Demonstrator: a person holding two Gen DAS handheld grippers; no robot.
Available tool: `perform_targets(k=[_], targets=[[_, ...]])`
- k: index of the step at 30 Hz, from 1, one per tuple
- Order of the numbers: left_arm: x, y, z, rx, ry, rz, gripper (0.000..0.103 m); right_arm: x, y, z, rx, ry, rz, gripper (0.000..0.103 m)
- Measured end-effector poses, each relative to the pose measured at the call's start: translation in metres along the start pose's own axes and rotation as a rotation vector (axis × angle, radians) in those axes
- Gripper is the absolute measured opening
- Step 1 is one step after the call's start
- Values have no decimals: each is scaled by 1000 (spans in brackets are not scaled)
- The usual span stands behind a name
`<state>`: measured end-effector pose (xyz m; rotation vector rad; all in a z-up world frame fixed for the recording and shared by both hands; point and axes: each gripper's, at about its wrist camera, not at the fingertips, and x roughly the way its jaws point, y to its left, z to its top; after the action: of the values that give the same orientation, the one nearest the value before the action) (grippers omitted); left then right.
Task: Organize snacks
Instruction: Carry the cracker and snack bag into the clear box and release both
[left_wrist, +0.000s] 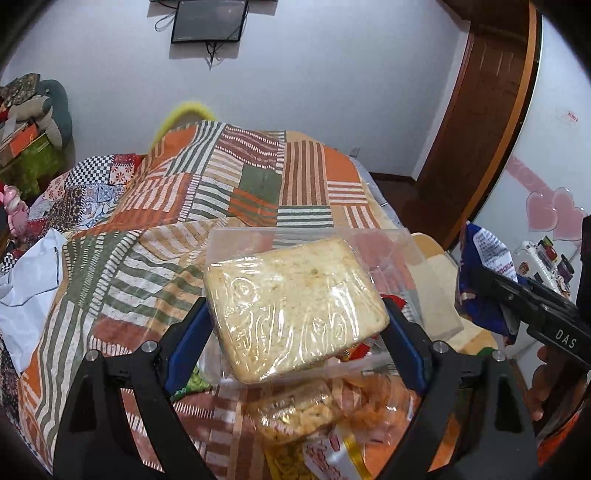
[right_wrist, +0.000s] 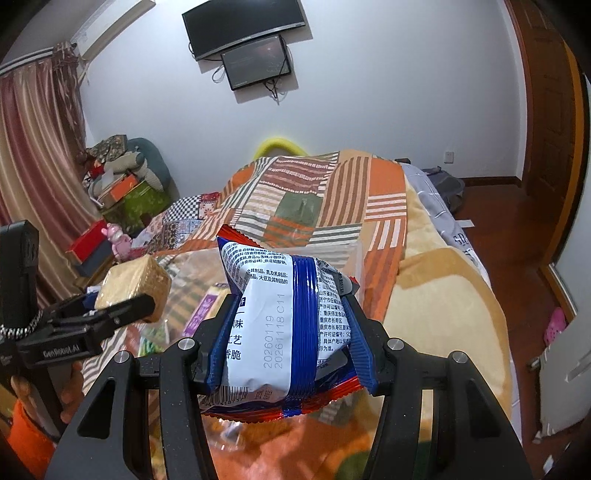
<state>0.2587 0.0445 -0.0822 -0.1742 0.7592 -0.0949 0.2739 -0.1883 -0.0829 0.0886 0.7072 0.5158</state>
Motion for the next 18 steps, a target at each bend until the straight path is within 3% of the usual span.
perform_targets(k=[18], targets=[[70,8,6,-8,122,14,89,65,0,5,-41,114,-43,52]])
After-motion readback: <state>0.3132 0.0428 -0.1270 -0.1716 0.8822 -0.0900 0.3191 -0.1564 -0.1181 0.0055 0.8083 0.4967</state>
